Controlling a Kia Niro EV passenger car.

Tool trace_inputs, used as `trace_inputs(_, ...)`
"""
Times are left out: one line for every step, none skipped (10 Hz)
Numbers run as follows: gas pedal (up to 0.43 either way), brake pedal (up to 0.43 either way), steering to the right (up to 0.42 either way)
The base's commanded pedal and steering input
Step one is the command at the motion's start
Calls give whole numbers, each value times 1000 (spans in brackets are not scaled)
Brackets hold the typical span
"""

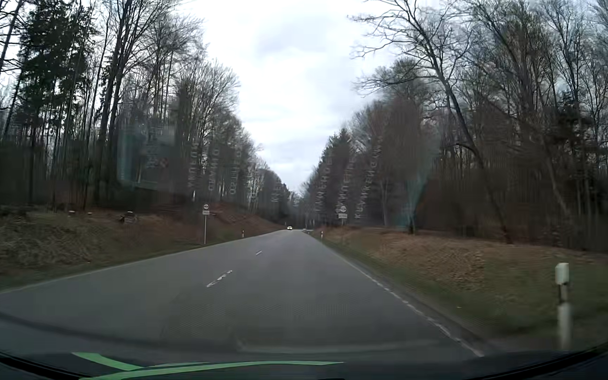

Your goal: Follow the waypoints while adhering to traffic rules and regulations

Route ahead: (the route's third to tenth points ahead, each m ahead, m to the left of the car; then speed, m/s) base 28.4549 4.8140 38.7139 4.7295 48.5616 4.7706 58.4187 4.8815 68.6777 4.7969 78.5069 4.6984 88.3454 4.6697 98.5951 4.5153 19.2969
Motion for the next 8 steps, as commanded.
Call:
trace_inputs(189,0,1)
trace_inputs(189,0,1)
trace_inputs(189,0,1)
trace_inputs(189,0,1)
trace_inputs(189,0,1)
trace_inputs(189,0,0)
trace_inputs(189,0,0)
trace_inputs(189,0,0)
